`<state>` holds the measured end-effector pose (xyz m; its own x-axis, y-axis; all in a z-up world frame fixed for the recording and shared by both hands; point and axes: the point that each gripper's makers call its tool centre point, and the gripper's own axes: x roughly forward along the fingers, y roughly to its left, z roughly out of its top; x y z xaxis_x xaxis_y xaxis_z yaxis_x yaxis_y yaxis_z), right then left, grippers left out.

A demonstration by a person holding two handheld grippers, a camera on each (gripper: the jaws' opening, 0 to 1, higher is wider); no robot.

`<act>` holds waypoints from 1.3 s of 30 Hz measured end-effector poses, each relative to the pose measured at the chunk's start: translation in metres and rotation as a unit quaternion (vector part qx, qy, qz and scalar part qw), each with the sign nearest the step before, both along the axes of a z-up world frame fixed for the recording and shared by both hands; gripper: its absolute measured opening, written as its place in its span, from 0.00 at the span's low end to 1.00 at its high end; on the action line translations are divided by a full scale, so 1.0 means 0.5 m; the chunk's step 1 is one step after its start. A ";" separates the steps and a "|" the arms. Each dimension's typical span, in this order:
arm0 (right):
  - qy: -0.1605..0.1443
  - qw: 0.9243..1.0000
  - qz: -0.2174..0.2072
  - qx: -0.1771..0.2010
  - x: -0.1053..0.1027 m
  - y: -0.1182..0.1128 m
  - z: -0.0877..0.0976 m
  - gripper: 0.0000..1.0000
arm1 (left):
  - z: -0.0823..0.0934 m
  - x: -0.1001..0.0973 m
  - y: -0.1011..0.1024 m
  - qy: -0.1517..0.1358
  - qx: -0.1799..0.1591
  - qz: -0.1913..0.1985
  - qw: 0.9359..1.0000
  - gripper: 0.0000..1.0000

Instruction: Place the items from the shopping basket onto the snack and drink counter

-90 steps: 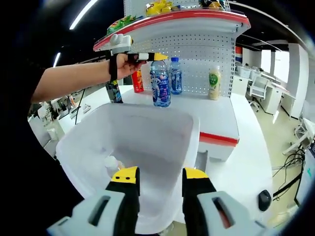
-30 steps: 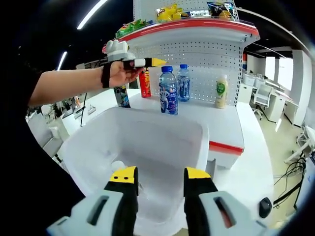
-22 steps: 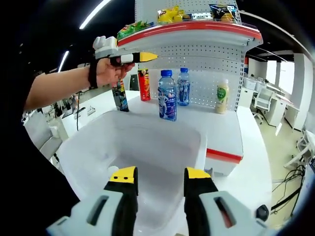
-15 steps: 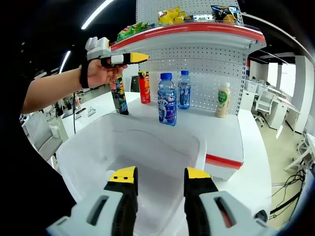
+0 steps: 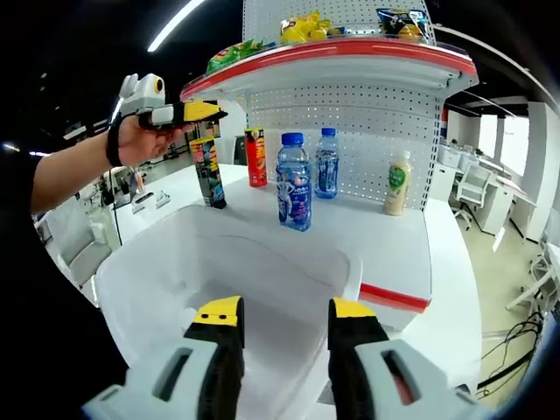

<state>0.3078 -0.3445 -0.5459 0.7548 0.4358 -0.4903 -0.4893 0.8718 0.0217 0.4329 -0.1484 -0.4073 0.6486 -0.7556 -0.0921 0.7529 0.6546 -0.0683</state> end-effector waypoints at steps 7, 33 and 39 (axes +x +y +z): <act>0.000 1.000 0.010 -0.002 0.007 0.009 -0.001 0.37 | -0.006 -0.053 0.016 0.015 -0.003 -0.013 1.000 0.56; -0.005 1.000 0.025 0.007 0.006 0.013 0.000 0.37 | -0.083 -0.211 0.127 0.052 0.053 0.028 0.997 0.54; -0.010 0.999 0.030 0.010 0.005 0.015 0.007 0.38 | -0.078 -0.232 0.164 0.054 0.059 0.038 0.996 0.54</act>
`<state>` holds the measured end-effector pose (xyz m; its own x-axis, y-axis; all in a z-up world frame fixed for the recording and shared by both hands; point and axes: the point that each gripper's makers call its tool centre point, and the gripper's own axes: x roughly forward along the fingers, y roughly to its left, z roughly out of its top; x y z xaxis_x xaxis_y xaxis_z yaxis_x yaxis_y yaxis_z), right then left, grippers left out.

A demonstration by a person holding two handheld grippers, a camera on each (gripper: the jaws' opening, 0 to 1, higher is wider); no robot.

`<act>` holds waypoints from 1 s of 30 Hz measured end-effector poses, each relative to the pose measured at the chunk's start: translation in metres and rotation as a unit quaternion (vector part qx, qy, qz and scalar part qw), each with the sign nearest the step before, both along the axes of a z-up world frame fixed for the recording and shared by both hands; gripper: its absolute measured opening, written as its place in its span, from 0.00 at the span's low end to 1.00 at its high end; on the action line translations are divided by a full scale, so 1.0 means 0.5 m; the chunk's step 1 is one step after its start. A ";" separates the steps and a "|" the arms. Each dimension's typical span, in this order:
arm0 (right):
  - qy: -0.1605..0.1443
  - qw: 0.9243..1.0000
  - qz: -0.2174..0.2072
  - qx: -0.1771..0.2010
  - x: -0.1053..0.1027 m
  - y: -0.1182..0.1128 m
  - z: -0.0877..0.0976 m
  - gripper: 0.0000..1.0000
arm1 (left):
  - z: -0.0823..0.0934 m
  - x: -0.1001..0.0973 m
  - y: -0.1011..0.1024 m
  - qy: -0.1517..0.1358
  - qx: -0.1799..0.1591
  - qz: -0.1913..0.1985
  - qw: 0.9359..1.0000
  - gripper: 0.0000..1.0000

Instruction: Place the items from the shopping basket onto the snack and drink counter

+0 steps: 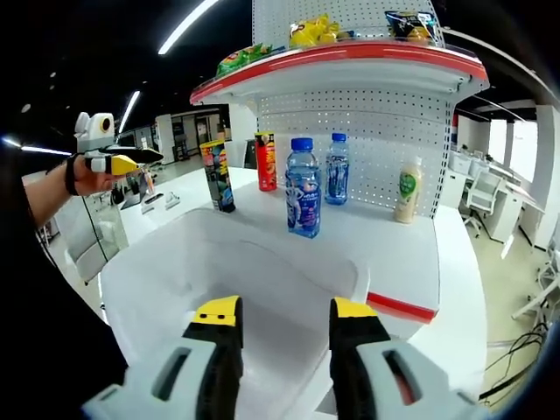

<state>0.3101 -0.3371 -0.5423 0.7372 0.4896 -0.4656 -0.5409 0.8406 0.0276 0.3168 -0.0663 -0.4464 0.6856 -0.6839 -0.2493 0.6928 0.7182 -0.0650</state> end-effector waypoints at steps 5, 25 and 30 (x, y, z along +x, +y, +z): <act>-0.007 1.000 0.013 0.005 -0.007 0.010 0.011 0.39 | -0.001 -0.029 0.034 0.004 -0.006 0.005 1.000 0.54; -0.048 0.991 0.127 0.013 -0.057 0.037 0.010 0.42 | -0.071 -0.095 0.069 0.060 -0.022 0.017 0.998 0.53; -0.049 0.988 0.146 0.005 -0.068 0.046 -0.002 0.44 | -0.079 -0.093 0.075 0.067 -0.021 0.025 0.997 0.53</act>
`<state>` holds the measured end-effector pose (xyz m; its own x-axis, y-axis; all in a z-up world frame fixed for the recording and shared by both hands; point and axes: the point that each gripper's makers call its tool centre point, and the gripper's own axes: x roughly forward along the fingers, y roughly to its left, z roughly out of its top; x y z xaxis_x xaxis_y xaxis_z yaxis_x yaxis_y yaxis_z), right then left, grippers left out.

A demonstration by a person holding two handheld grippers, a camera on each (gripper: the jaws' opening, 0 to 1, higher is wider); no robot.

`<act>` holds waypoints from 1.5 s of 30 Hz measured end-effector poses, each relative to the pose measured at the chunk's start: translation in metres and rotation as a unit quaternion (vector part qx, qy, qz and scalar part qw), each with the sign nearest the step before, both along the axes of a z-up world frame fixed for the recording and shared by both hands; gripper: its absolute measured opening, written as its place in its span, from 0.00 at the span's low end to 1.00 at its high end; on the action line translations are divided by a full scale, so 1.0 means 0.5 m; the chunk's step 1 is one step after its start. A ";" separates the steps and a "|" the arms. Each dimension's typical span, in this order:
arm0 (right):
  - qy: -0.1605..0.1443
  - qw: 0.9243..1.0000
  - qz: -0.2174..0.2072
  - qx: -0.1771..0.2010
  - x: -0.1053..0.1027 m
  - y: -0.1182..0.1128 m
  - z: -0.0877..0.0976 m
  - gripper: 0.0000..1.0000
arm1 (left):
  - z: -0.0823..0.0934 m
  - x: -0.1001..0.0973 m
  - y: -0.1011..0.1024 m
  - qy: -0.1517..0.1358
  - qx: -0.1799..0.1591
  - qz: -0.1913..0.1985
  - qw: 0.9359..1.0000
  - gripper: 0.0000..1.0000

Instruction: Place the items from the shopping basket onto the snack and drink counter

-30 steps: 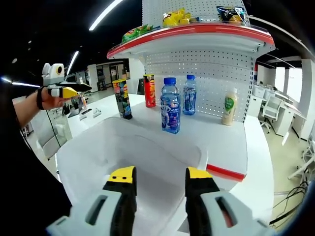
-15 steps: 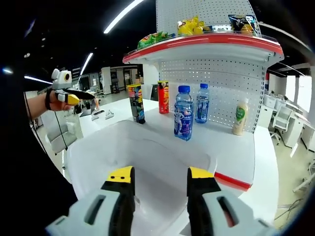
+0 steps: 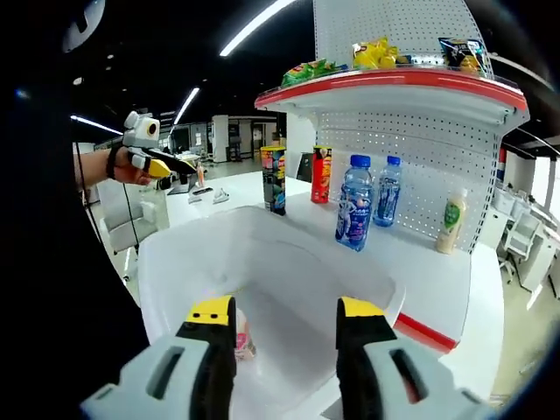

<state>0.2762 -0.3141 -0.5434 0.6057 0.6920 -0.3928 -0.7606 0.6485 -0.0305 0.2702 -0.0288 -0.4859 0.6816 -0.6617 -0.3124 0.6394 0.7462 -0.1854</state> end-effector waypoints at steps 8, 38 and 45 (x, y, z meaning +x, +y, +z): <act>0.008 1.000 0.028 -0.009 -0.012 0.018 -0.035 0.48 | -0.009 -0.005 -0.009 0.009 0.004 0.001 1.000 0.53; 0.039 0.987 0.142 -0.057 -0.025 0.163 -0.169 0.51 | -0.001 -0.038 0.023 0.019 -0.002 0.030 0.999 0.51; 0.045 0.982 0.160 -0.085 -0.029 0.189 -0.200 0.51 | -0.003 -0.044 0.024 0.023 -0.003 0.031 0.999 0.51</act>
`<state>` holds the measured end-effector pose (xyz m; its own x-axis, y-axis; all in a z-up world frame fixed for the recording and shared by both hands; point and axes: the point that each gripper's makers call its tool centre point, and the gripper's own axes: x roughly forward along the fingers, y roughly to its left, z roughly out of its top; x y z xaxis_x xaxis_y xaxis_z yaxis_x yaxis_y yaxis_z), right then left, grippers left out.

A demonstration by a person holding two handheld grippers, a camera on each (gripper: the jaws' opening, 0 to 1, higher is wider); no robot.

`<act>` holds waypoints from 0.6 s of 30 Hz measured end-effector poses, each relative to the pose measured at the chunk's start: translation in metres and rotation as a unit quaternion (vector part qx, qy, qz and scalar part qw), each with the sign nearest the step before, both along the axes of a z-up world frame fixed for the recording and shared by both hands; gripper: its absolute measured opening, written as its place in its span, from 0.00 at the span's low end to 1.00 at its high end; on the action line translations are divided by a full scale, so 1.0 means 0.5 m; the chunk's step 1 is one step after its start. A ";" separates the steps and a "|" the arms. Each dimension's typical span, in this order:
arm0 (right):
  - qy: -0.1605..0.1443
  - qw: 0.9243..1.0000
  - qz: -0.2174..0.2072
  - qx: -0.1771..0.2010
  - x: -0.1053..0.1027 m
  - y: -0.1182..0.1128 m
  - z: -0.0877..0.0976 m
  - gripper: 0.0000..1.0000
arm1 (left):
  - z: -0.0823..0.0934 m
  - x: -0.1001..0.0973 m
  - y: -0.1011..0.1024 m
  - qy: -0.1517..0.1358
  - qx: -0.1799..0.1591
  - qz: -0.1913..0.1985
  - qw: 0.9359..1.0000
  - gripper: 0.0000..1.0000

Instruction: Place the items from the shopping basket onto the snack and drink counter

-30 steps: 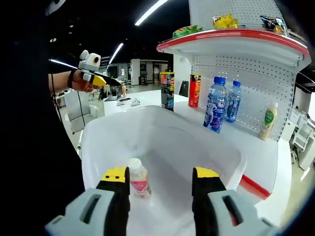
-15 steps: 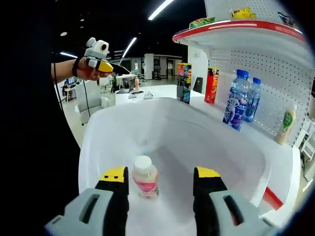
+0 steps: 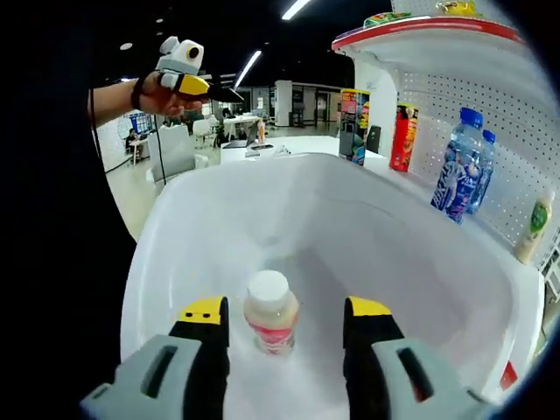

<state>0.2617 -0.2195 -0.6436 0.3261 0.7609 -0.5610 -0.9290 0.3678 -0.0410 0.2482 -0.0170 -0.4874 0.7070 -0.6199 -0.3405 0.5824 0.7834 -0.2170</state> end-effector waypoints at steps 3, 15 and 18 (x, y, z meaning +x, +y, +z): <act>0.005 1.000 0.003 0.001 -0.001 0.011 -0.006 0.51 | -0.001 -0.001 0.002 0.001 0.000 0.001 1.000 0.51; 0.009 1.000 0.023 -0.015 -0.009 0.034 -0.030 0.49 | 0.002 -0.007 0.010 0.001 -0.004 0.010 1.000 0.50; 0.012 0.999 0.029 -0.019 -0.010 0.039 -0.039 0.49 | 0.001 -0.009 0.012 0.001 -0.002 0.009 1.000 0.50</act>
